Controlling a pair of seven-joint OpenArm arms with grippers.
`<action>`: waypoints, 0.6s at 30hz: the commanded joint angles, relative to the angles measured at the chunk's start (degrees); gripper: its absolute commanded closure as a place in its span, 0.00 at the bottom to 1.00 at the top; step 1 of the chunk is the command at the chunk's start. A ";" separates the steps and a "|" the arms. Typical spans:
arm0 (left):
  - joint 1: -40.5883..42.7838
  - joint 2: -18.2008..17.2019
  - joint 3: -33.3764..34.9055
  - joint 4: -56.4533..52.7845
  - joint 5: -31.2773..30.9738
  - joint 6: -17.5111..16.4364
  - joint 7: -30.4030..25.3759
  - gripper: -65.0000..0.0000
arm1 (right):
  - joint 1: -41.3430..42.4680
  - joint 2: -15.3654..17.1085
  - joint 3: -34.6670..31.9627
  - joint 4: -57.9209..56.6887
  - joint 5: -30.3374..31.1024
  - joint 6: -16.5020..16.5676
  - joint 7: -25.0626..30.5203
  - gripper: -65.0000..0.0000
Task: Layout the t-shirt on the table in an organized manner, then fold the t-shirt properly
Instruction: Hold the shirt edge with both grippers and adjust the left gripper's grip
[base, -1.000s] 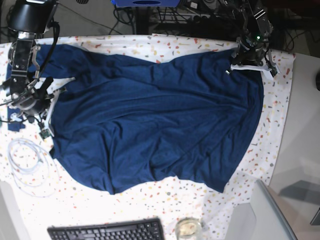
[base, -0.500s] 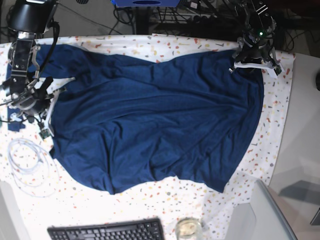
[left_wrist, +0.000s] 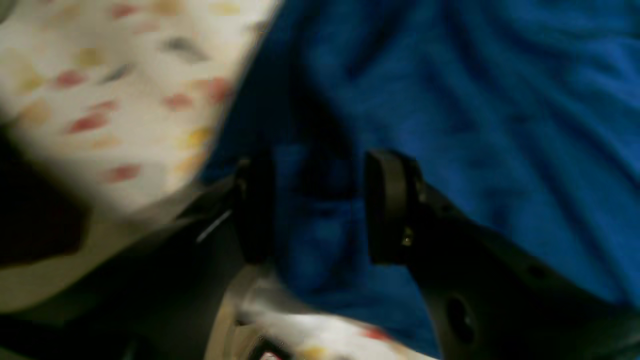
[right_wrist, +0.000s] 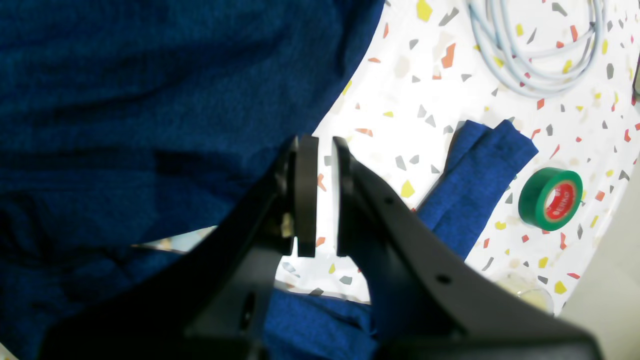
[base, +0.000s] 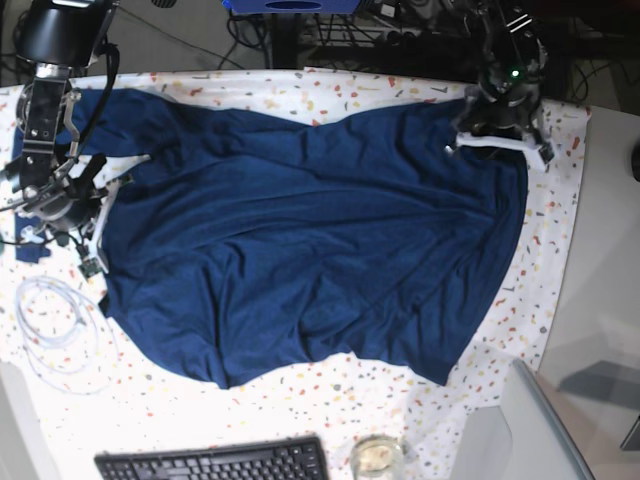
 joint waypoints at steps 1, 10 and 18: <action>-0.17 -0.08 0.43 1.07 0.08 1.34 -0.98 0.58 | 0.96 0.59 0.05 0.90 0.11 -0.50 0.88 0.93; 0.00 -0.08 1.92 -0.16 0.08 6.35 -1.07 0.58 | 0.96 0.68 0.31 0.90 0.11 -0.50 0.88 0.93; -0.53 -0.08 -2.12 -0.42 0.17 6.35 -1.16 0.58 | 0.96 0.68 0.13 0.90 0.11 -0.50 0.88 0.93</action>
